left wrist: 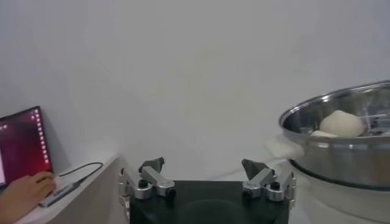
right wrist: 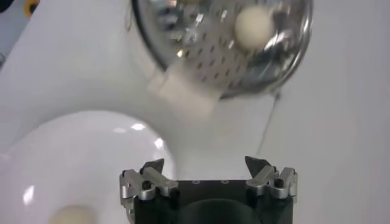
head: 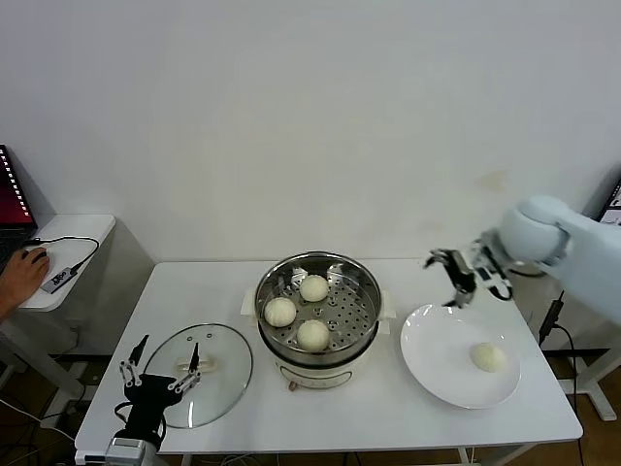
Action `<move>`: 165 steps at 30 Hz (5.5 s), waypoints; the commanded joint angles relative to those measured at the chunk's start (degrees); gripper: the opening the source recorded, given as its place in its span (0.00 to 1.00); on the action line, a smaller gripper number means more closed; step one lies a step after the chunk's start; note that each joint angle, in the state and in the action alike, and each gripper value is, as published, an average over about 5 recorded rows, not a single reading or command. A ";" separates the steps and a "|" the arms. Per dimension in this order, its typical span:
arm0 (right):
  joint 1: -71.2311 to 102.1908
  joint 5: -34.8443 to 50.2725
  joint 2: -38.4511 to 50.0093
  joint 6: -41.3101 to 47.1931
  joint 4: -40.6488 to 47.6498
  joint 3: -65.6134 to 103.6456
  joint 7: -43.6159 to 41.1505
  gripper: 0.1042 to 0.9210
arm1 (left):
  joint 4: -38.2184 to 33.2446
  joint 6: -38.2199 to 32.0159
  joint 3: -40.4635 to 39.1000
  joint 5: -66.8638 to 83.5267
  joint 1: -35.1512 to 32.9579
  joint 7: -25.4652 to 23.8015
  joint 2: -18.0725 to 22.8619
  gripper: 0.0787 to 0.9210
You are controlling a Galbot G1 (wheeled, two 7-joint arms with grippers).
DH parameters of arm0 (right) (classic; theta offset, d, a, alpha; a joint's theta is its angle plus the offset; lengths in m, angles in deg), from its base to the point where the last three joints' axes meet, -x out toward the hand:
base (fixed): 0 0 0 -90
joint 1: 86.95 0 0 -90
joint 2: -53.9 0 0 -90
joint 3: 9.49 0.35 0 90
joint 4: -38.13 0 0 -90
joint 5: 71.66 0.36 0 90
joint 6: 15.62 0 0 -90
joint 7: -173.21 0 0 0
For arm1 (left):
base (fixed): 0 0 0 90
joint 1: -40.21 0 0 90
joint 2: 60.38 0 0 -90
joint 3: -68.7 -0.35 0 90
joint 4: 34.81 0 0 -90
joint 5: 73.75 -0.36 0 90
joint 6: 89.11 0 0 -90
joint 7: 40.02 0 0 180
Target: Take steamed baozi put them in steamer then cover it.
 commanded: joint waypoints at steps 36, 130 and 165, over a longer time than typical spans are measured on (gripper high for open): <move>38.80 -15.64 -6.20 -0.15 18.99 29.89 2.15 0.88 | 2.45 0.29 1.44 -0.37 0.09 -0.45 0.24 0.88; -13.28 26.91 -28.65 29.50 2.95 -20.57 16.24 0.57 | 3.12 0.03 1.67 0.59 1.46 -0.33 1.33 0.88; -7.76 30.88 -18.14 26.88 -6.50 -5.64 29.22 0.88 | 2.91 0.07 1.29 0.76 2.10 -0.34 1.17 0.88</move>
